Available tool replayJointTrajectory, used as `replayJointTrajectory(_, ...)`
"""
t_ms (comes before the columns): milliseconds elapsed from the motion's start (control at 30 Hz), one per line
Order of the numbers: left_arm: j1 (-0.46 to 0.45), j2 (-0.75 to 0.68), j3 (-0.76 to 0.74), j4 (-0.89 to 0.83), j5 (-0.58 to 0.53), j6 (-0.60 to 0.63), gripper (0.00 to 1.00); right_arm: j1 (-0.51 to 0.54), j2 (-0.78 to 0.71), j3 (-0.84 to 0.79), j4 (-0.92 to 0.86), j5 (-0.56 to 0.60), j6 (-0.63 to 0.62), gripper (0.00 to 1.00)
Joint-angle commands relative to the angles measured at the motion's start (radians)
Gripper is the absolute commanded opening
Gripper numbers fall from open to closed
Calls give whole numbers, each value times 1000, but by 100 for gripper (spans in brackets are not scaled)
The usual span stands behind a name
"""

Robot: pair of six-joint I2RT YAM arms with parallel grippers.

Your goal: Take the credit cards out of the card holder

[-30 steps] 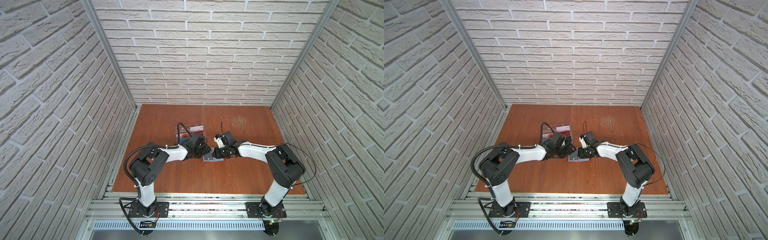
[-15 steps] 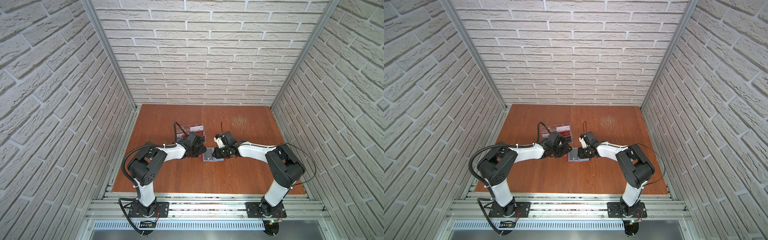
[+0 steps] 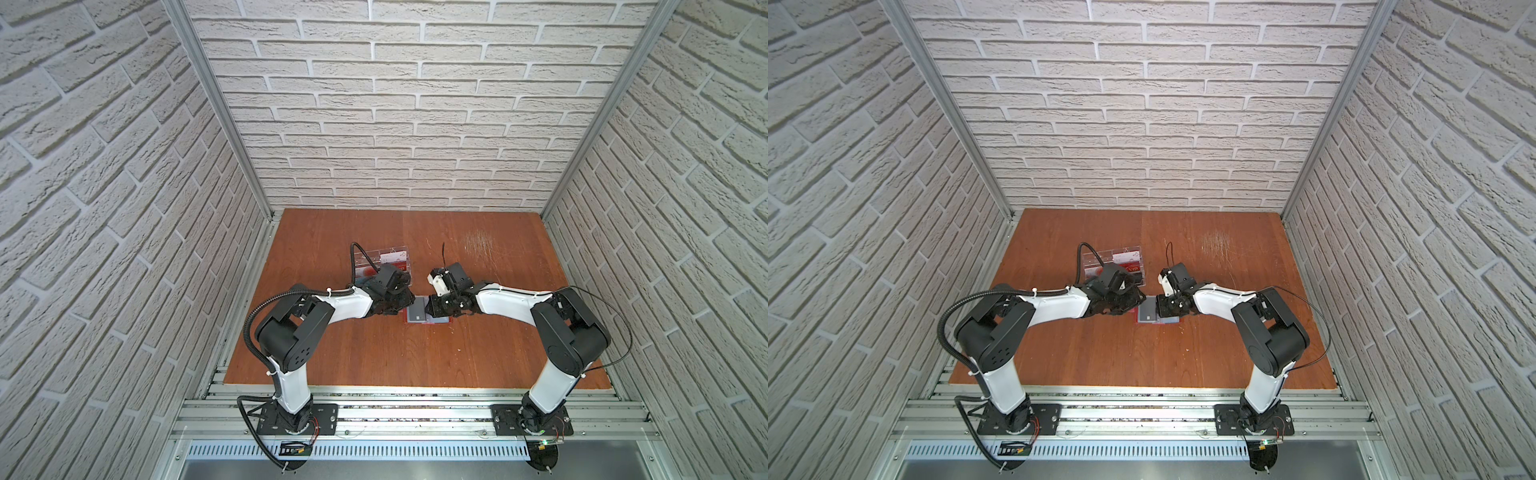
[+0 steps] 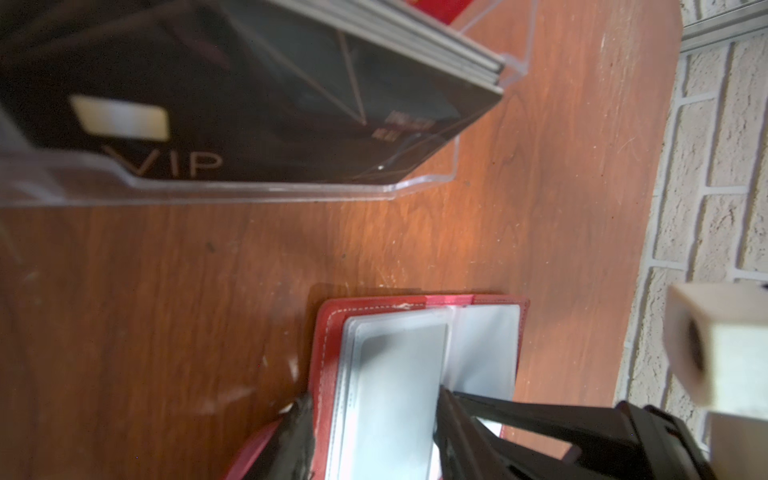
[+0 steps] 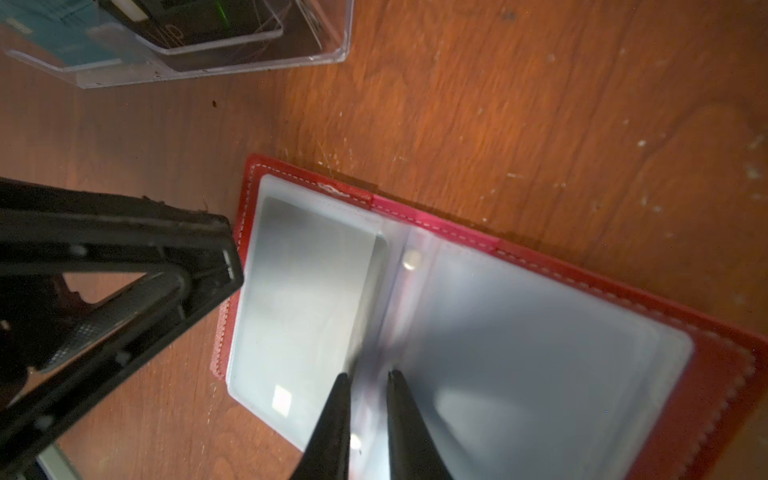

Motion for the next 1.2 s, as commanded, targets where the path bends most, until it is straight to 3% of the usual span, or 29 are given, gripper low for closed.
replayJointTrajectory(0, -9, -27, 11, 62, 36, 6, 47, 5, 10, 16, 3, -14, 0, 18)
replayJointTrajectory(533, -7, -35, 9, 80, 57, -2, 46, 4, 10, 18, -5, -4, 0, 16)
replayJointTrajectory(933, -12, -33, 7, 85, 63, -3, 46, -8, -70, -15, 0, 18, -15, 16)
replayJointTrajectory(1167, -12, -6, 12, 80, 76, -14, 46, -9, -30, 5, -17, 10, -10, 16)
